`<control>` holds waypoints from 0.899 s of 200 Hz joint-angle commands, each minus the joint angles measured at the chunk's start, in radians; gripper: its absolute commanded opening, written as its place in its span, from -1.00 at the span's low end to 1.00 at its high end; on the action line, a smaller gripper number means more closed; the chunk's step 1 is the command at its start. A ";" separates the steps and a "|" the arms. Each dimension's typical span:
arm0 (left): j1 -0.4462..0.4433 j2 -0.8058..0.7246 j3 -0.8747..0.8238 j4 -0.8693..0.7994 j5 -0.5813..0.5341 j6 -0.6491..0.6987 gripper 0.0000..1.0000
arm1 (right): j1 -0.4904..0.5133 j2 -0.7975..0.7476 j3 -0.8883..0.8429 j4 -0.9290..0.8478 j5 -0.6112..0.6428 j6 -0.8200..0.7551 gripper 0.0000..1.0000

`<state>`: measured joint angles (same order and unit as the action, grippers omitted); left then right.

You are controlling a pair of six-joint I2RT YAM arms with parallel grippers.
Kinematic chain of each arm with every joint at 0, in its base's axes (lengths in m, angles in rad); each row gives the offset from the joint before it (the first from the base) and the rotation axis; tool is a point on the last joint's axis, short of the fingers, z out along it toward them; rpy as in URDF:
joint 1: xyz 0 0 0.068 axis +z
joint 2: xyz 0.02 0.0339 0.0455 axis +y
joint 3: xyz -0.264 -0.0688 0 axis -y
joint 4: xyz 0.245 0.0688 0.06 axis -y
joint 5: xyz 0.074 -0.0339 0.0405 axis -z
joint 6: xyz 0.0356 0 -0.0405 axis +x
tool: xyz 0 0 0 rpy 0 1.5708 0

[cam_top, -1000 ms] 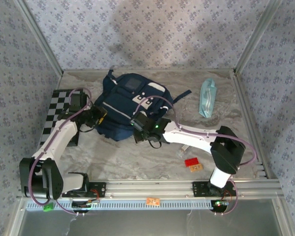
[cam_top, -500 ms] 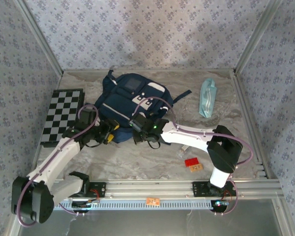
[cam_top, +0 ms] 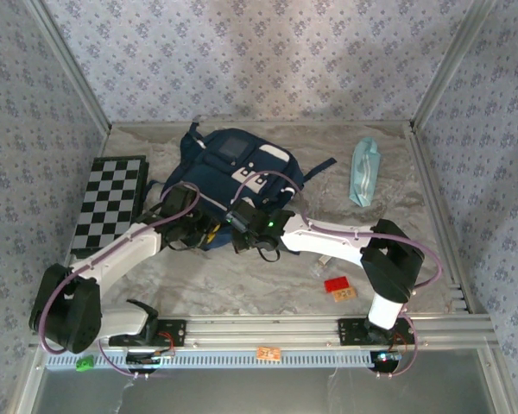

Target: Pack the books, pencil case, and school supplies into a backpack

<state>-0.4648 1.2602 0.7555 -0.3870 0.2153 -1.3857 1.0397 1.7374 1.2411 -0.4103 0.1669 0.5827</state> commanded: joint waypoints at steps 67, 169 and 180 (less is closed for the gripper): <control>0.146 -0.123 0.049 -0.114 -0.083 0.185 -1.00 | -0.042 -0.065 -0.135 -0.036 0.083 0.071 -1.00; 0.265 -0.115 0.040 -0.104 0.026 0.326 -1.00 | -0.156 -0.079 -0.153 -0.051 0.051 0.064 -1.00; 0.267 -0.104 0.046 -0.101 0.054 0.341 -1.00 | -0.133 -0.079 -0.134 -0.054 0.035 0.057 -1.00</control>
<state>-0.2382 1.1648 0.7658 -0.5213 0.3077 -1.1168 0.8967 1.6737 1.0767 -0.3222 0.1596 0.6422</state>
